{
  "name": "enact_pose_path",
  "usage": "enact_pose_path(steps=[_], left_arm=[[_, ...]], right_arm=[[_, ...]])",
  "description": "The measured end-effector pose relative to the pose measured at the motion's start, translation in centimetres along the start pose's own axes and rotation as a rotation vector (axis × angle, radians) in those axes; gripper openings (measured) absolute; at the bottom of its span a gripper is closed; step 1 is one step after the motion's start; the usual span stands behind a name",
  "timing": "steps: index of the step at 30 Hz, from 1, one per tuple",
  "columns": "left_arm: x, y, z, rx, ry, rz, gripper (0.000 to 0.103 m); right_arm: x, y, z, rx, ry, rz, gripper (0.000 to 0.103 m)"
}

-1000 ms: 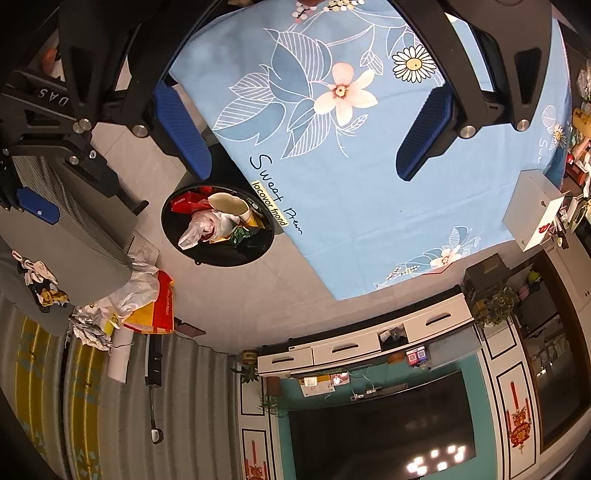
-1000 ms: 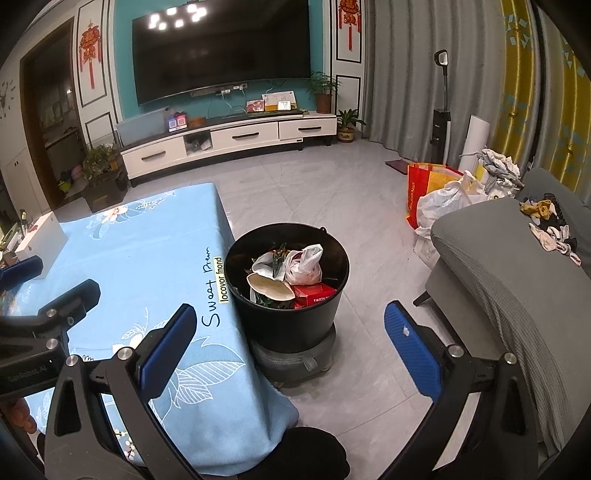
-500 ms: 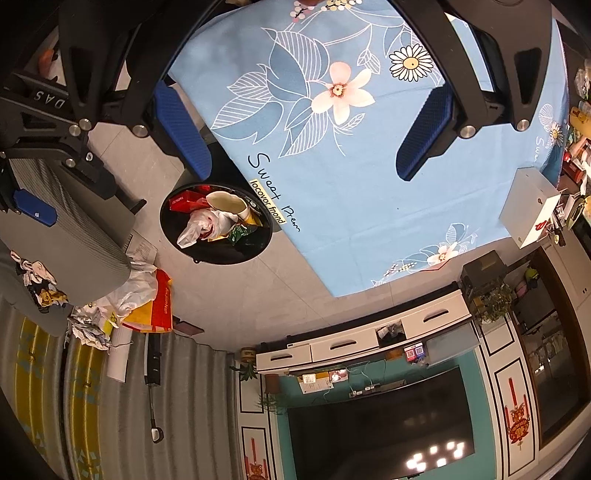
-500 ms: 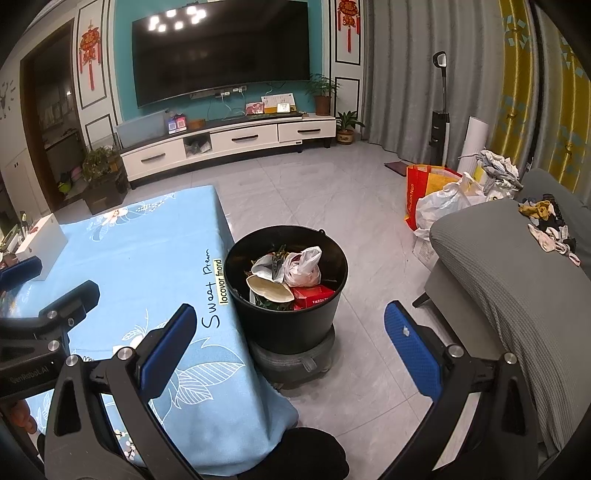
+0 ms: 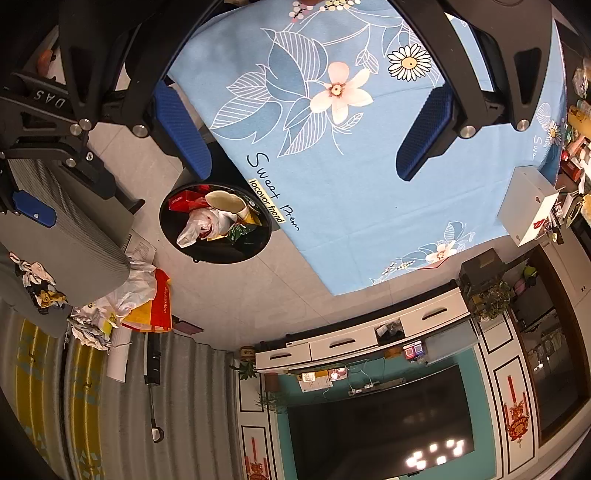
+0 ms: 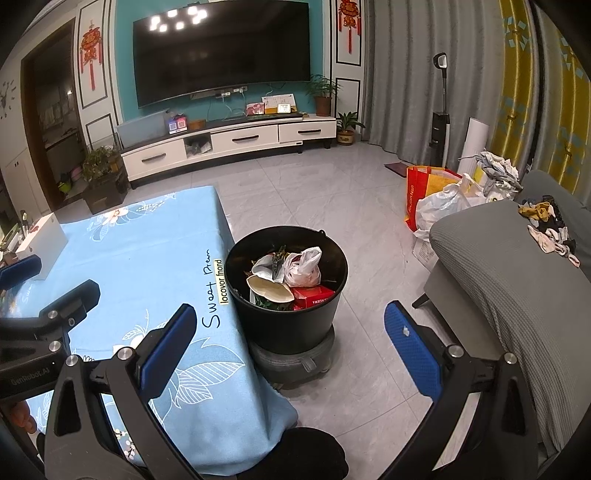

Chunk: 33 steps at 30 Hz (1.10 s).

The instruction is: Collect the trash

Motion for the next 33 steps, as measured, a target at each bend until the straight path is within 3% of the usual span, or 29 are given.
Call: enact_pose_path(steps=[33], left_arm=[[0.13, 0.10, 0.28, -0.004, -0.006, -0.003, 0.100]], right_arm=[[0.24, -0.09, -0.17, 0.002, -0.001, 0.002, 0.100]])
Point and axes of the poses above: each gripper's, at about its wrist camera, not at the fingertips, and x roughly against the way its jaws point, y to its left, z to its underside, the point moved 8 cm from there along -x, roughly the way its jaws point, and after that the axes turned 10 degrees about y, right-handed, at the moved point
